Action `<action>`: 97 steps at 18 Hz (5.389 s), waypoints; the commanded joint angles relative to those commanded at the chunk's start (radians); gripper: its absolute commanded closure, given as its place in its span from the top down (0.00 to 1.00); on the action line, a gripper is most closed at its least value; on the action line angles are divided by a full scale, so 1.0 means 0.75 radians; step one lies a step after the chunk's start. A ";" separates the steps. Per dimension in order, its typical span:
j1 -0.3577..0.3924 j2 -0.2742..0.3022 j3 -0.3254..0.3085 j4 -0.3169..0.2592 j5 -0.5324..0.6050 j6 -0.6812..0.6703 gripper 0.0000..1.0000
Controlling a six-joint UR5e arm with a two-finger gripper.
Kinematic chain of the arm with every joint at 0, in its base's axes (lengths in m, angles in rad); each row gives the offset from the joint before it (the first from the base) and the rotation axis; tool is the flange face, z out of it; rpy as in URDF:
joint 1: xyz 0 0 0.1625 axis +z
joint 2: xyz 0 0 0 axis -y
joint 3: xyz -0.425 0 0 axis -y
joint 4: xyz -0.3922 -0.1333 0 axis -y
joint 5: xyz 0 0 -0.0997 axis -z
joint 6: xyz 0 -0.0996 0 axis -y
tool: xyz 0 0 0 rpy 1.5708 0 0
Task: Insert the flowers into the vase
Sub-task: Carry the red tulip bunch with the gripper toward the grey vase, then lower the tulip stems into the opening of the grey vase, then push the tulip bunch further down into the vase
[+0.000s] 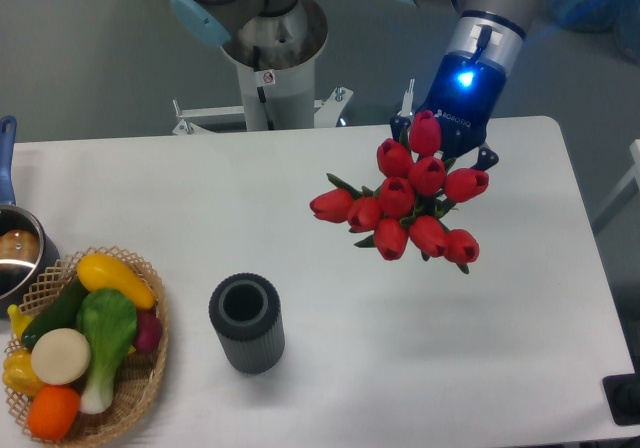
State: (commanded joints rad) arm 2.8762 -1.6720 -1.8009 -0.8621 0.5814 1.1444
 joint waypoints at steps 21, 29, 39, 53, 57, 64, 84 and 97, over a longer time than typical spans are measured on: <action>-0.067 -0.010 0.008 0.000 -0.423 -0.082 0.03; -0.172 -0.076 0.000 0.002 -0.657 0.004 0.03; -0.290 -0.170 0.024 0.002 -0.657 0.076 0.03; -0.344 -0.294 0.115 0.002 -0.657 0.092 0.04; -0.346 -0.303 0.104 0.002 -0.650 0.092 0.04; -0.372 -0.325 0.092 0.002 -0.646 0.092 0.04; -0.372 -0.391 0.029 0.004 -0.652 0.153 0.07; -0.370 -0.448 0.010 0.004 -0.640 0.157 0.07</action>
State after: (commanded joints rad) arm 2.5986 -2.0080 -1.7932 -0.8590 0.1012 1.2625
